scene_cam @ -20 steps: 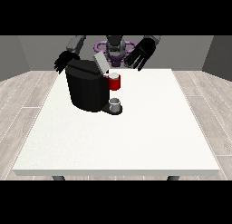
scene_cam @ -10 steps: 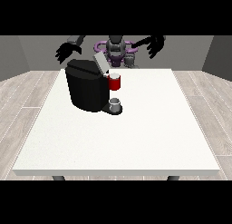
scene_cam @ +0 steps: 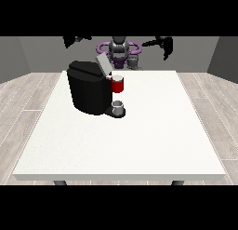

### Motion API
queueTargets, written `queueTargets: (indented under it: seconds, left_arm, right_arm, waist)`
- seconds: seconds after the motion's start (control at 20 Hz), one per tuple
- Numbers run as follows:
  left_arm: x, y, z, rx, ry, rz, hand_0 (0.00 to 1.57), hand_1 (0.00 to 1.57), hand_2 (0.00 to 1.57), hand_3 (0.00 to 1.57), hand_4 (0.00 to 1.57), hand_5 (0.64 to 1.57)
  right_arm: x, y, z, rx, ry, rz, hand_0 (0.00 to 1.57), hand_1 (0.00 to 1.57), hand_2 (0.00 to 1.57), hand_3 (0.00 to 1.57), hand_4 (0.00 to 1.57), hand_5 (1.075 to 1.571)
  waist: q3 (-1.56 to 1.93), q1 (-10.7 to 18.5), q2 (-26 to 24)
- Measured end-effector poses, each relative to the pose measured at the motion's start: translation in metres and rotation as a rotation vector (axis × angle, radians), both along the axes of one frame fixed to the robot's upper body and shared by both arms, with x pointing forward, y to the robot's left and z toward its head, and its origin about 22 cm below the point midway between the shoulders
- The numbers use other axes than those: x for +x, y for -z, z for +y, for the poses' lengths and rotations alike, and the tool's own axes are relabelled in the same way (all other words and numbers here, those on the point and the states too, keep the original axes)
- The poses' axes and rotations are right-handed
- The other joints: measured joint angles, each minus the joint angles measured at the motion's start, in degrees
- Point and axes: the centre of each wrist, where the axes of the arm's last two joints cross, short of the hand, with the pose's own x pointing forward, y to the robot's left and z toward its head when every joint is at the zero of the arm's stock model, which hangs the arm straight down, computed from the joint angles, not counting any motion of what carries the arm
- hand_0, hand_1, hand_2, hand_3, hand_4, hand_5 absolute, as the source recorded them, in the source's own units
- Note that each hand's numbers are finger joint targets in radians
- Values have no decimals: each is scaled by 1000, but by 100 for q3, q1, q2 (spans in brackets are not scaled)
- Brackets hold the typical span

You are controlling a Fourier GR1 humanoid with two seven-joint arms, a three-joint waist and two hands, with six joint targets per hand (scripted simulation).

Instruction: Insert the coffee pod into the coffee machine and close the lid

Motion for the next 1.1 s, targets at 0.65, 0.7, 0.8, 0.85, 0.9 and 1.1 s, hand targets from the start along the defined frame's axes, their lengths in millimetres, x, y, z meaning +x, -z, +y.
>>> queueTargets:
  seconds: [0.65,0.7,0.8,0.85,0.9,1.1]
  left_arm:
    - [-31,15,-12,-156,21,11,0,0,0,0,222,1571]
    - [-32,12,-13,-159,21,-4,0,0,0,0,112,1571]
    - [-38,10,-12,-168,23,-12,0,0,0,0,0,1571]
    - [-40,8,-15,-171,18,-18,0,0,0,0,0,1571]
    - [-43,7,-18,-175,21,-13,0,0,0,0,0,1571]
    - [-51,-2,-17,-195,16,-40,0,0,0,0,0,1571]
  right_arm:
    - [25,-35,16,-67,-140,-60,0,0,0,0,0,1571]
    - [27,-35,19,-70,-150,-73,0,0,0,0,0,1571]
    - [30,-36,23,-78,-164,-76,0,0,0,0,0,1571]
    - [32,-35,23,-73,-170,-74,0,0,0,0,0,1571]
    - [34,-36,22,-67,-173,-63,0,0,0,0,0,1571]
    - [46,-38,16,-50,-166,-76,0,0,0,0,0,1571]
  waist:
    - [4,654,140]
    - [3,665,220]
    - [4,727,292]
    - [3,724,327]
    - [4,752,324]
    - [4,861,603]
